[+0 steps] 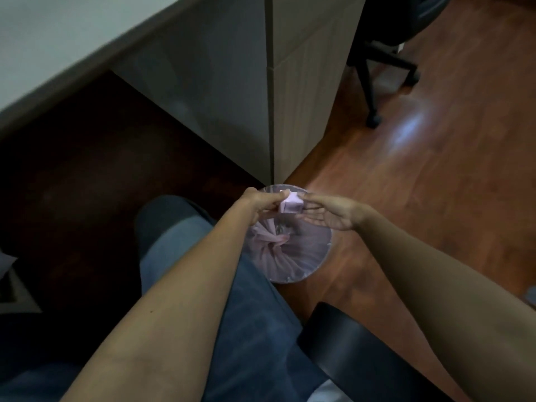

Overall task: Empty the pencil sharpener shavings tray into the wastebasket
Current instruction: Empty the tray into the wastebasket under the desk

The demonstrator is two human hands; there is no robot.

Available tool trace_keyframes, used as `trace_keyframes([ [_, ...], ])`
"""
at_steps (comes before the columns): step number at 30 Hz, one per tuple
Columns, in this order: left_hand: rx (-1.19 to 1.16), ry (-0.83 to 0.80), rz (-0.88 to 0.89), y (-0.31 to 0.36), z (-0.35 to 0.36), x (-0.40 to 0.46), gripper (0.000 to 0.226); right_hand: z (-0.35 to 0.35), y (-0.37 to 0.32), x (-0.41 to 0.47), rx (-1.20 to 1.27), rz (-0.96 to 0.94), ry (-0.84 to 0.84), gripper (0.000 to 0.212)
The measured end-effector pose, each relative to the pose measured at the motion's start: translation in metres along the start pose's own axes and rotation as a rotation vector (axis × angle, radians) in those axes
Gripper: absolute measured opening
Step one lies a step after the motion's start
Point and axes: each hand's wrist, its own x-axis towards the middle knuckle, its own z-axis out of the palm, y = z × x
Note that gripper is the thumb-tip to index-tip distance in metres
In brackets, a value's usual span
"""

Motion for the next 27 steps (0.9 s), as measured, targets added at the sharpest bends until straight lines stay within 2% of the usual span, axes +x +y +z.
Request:
trace_keyframes([
  [3,-0.026,0.014,0.015,0.015,0.009,0.001,0.087,0.001,-0.011,0.005,0.055,0.041,0.054,0.039],
  [5,0.005,0.028,0.004,0.022,0.014,0.005,0.084,0.002,-0.016,0.009,0.081,0.049,0.093,0.053],
  [7,0.048,0.043,-0.016,0.024,0.018,0.008,0.062,0.001,-0.018,0.014,0.055,0.071,0.126,0.068],
  [10,0.056,0.046,-0.056,0.026,0.021,0.011,0.034,0.002,-0.023,0.016,0.007,0.072,0.143,0.067],
  [11,0.054,0.049,-0.043,0.028,0.02,0.012,0.037,0.002,-0.027,0.017,0.003,0.06,0.146,0.065],
  [13,0.057,0.071,-0.001,0.03,0.017,0.015,0.063,0.003,-0.032,0.017,0.011,0.047,0.141,0.063],
  [15,0.063,0.108,0.002,0.027,0.015,0.017,0.072,0.004,-0.03,0.019,0.004,0.063,0.14,0.063],
  [20,0.041,0.137,0.026,0.02,0.011,0.018,0.072,0.01,-0.027,0.021,-0.018,0.016,0.145,0.064],
  [24,0.035,0.07,-0.042,0.022,0.012,0.012,0.067,0.009,-0.027,0.018,-0.045,0.056,0.15,0.064],
  [27,-0.009,0.089,0.041,0.035,0.013,0.014,0.061,0.004,-0.037,0.019,0.002,-0.009,0.133,0.059],
])
